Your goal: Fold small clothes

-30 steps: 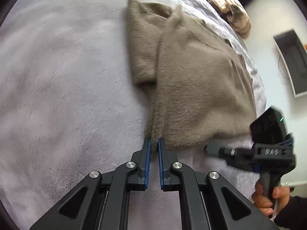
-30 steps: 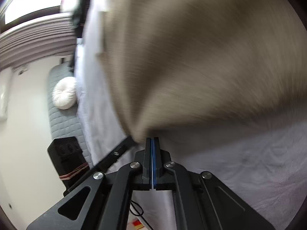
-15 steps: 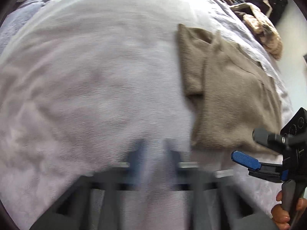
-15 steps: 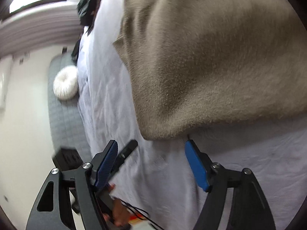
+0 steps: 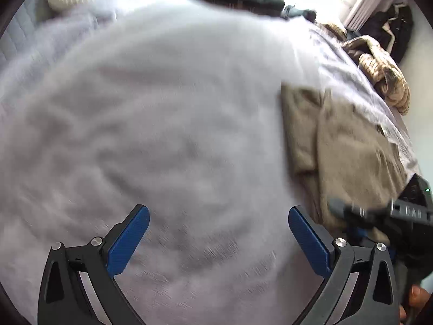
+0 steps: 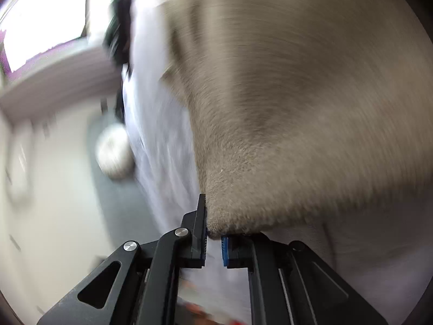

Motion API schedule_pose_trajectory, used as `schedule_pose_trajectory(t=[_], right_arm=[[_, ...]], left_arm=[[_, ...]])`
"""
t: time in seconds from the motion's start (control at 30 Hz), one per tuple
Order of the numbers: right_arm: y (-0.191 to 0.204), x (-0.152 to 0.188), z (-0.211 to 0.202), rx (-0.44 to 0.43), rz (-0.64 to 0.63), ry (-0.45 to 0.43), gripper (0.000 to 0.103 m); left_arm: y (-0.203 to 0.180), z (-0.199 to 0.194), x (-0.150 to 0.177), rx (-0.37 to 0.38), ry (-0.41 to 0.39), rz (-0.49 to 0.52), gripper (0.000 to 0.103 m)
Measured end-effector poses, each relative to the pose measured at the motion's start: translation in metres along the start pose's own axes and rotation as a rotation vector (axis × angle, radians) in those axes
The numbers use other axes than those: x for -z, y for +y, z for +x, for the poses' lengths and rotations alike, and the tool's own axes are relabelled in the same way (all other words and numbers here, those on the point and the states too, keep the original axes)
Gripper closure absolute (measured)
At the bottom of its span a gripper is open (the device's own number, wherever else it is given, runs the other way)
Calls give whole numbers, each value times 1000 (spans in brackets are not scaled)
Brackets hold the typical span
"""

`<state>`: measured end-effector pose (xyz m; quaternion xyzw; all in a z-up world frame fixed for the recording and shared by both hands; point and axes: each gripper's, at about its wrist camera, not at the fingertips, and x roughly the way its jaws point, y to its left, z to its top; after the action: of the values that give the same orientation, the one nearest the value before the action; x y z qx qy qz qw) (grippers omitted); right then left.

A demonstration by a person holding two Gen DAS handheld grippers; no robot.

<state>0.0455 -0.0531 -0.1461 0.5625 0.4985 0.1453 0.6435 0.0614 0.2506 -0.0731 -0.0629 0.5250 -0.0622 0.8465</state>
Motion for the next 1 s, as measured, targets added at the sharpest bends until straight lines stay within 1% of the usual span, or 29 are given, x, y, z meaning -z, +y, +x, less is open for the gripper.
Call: schedule_pose_trajectory(t=[0.03,0.13,0.2,0.23,0.27,0.3,0.33,0.37,0.4,0.43,0.47,0.53,0.6,0.63,0.7,0.73,0.8,0.83,0.87,0.93,1.0], right_arm=[[2,3,2,29,-33,18,95],[-27,8,15,104,10,60,95],[-33,10,17,105,24,65,94],[-30,10,15,114,20,74,90],[-26,10,13,136,5,91,88],[-20,12,12,166,-17,119,78],[-14,16,12,198,-53,162,66],[-7,22,11,230,-102,202,58],[-2,27,7,256,-145,225,44],[5,33,-3,276,-201,236,41],[12,35,-11,285,-232,232,41],[21,33,-39,323,-296,183,41],[31,18,-66,372,-331,103,41],[32,4,-88,415,-345,39,41],[31,-19,-117,463,-346,-44,41],[30,-42,-134,488,-333,-98,41],[28,-62,-159,507,-314,-157,41],[28,-78,-172,518,-305,-190,41],[25,-89,-181,526,-303,-206,41],[27,-104,-185,540,-296,-225,41],[18,-117,-184,553,-275,-227,41]], left_arm=[[-3,-3,-2,7,-23,18,0],[-9,2,-8,10,-42,21,0],[-11,8,-13,47,-5,2,0],[-14,13,-16,54,24,8,0],[-17,14,-17,31,22,19,0],[-21,14,-18,8,16,37,0],[-28,17,-19,-13,28,72,0],[-35,19,-20,-15,45,90,0],[-40,20,-21,-11,59,105,0],[-46,21,-22,-8,64,116,0],[-51,20,-23,-5,66,128,0],[-66,23,-30,9,73,151,0],[-83,31,-42,40,92,169,0],[-90,34,-47,45,94,175,0],[-107,42,-60,42,88,196,0],[-116,48,-68,37,84,205,0],[-130,60,-82,34,94,210,0],[-138,68,-88,26,100,209,0],[-145,76,-93,20,102,208,0],[-158,95,-98,-25,108,221,0],[-165,122,-96,-122,142,240,0]])
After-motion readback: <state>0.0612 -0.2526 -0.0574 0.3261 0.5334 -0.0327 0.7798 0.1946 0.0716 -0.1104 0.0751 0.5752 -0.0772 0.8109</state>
